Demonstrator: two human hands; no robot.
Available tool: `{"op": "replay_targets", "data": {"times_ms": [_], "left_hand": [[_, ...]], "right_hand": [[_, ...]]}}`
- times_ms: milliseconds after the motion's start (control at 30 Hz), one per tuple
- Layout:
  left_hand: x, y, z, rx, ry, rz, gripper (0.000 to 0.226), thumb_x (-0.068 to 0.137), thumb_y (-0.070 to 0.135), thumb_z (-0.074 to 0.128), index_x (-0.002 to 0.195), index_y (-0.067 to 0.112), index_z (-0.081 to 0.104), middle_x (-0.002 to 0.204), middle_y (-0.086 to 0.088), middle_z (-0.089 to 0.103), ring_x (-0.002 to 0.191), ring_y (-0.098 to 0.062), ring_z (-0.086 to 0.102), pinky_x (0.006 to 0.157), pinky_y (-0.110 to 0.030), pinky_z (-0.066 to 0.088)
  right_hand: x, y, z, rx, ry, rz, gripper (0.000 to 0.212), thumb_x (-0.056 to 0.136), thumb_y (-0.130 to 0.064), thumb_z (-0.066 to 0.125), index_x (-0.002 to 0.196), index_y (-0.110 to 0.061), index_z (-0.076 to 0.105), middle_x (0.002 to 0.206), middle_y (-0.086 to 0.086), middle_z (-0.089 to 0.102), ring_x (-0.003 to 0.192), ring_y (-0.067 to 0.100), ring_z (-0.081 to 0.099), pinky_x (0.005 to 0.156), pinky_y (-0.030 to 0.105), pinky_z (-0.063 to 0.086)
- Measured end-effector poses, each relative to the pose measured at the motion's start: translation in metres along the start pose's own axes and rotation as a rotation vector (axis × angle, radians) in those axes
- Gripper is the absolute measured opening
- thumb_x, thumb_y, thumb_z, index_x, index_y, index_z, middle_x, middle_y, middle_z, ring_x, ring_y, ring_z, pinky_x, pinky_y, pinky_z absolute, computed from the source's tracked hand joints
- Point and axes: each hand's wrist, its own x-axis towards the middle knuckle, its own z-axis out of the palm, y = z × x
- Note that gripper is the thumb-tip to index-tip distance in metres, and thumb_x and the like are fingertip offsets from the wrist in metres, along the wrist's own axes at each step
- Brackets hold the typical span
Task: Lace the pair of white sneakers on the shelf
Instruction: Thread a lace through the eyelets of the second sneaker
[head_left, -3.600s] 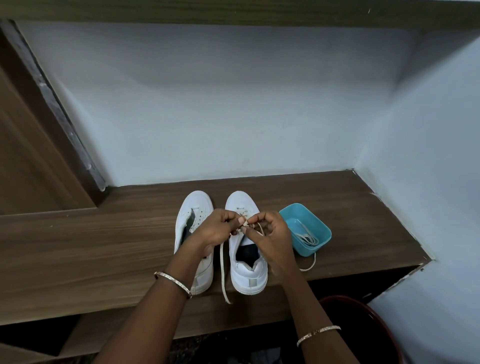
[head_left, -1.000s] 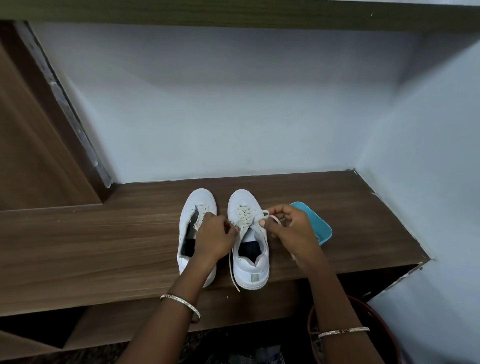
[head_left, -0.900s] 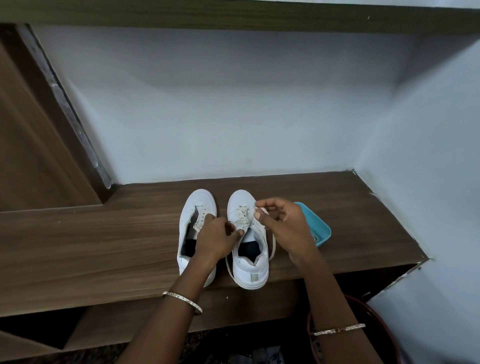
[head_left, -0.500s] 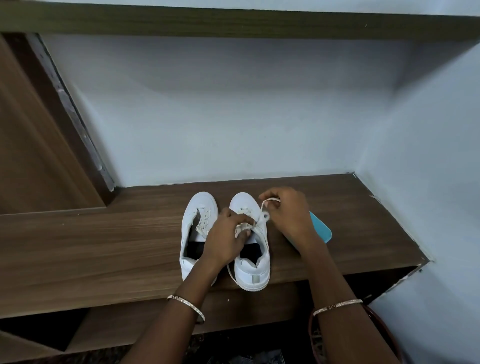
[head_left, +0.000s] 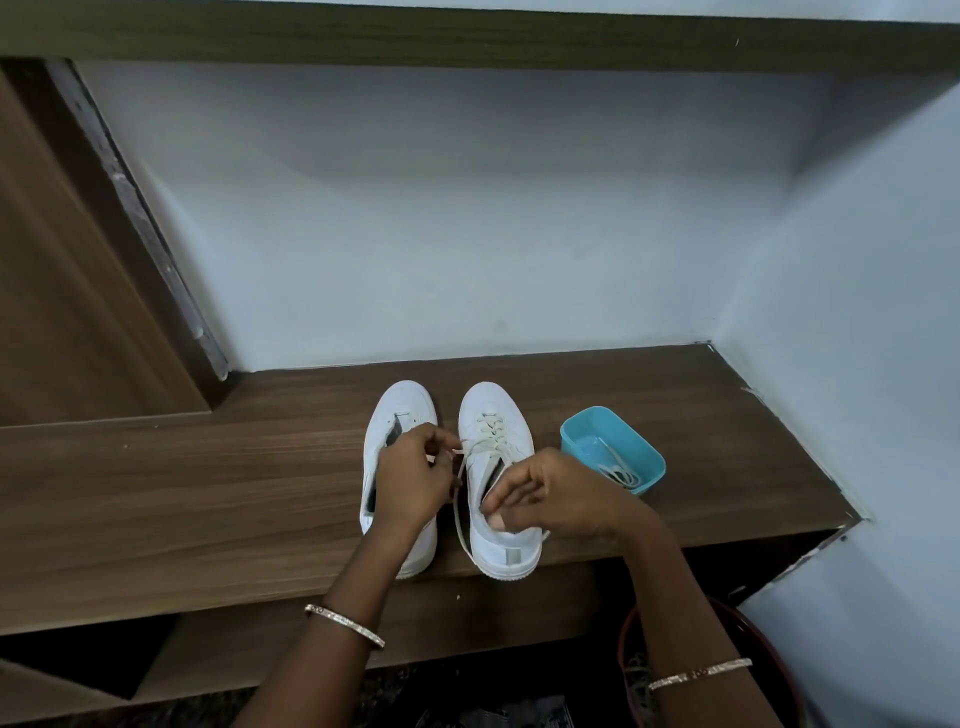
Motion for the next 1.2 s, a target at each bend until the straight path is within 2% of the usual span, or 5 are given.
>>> {"op": "replay_targets", "data": {"times_ms": [333, 567, 733, 967, 1200], "left_hand": [[-0.018, 0.012, 0.01, 0.312, -0.286, -0.099, 0.021, 0.096, 0.029, 0.06, 0.109, 0.02, 0.073, 0.101, 0.001, 0.074, 0.092, -0.02, 0.07, 0.087, -0.037, 0.055], [-0.022, 0.021, 0.019, 0.244, -0.321, -0.161, 0.035, 0.1, 0.044, 0.051, 0.095, 0.019, 0.075, 0.087, 0.002, 0.071, 0.091, -0.02, 0.066, 0.083, -0.037, 0.053], [-0.021, 0.021, 0.033, 0.287, -0.303, -0.177, 0.056, 0.086, 0.063, 0.063, 0.122, 0.021, 0.069, 0.118, 0.003, 0.069, 0.11, -0.018, 0.063, 0.091, -0.033, 0.05], [-0.022, 0.022, 0.043, 0.275, -0.106, -0.121, 0.033, 0.099, 0.026, 0.051, 0.07, 0.015, 0.062, 0.068, 0.001, 0.059, 0.08, -0.027, 0.063, 0.065, -0.03, 0.036], [-0.021, 0.025, 0.036, 0.332, -0.161, -0.128, 0.029, 0.092, 0.022, 0.057, 0.07, 0.006, 0.068, 0.064, -0.006, 0.064, 0.068, -0.022, 0.06, 0.057, -0.028, 0.035]], "right_hand": [[0.013, 0.035, 0.013, -0.151, 0.774, 0.225, 0.018, 0.085, -0.032, 0.077, 0.089, -0.018, 0.066, 0.081, -0.006, 0.068, 0.078, 0.011, 0.064, 0.072, 0.027, 0.052], [0.028, 0.049, 0.032, -0.171, 0.699, 0.193, 0.033, 0.081, -0.03, 0.078, 0.109, -0.02, 0.065, 0.097, -0.003, 0.07, 0.084, 0.012, 0.065, 0.07, 0.027, 0.049], [0.027, 0.05, 0.024, -0.34, 0.799, 0.183, 0.018, 0.089, -0.025, 0.072, 0.104, -0.017, 0.07, 0.094, -0.003, 0.073, 0.087, 0.015, 0.069, 0.078, 0.034, 0.057], [0.018, 0.05, 0.018, -0.224, 0.771, 0.071, 0.025, 0.087, -0.03, 0.07, 0.111, -0.023, 0.067, 0.099, -0.009, 0.073, 0.086, 0.005, 0.068, 0.079, 0.03, 0.058], [0.03, 0.051, 0.023, -0.536, 0.848, 0.076, 0.008, 0.094, -0.024, 0.06, 0.098, -0.018, 0.061, 0.085, -0.001, 0.069, 0.08, 0.02, 0.065, 0.069, 0.04, 0.055]]}}
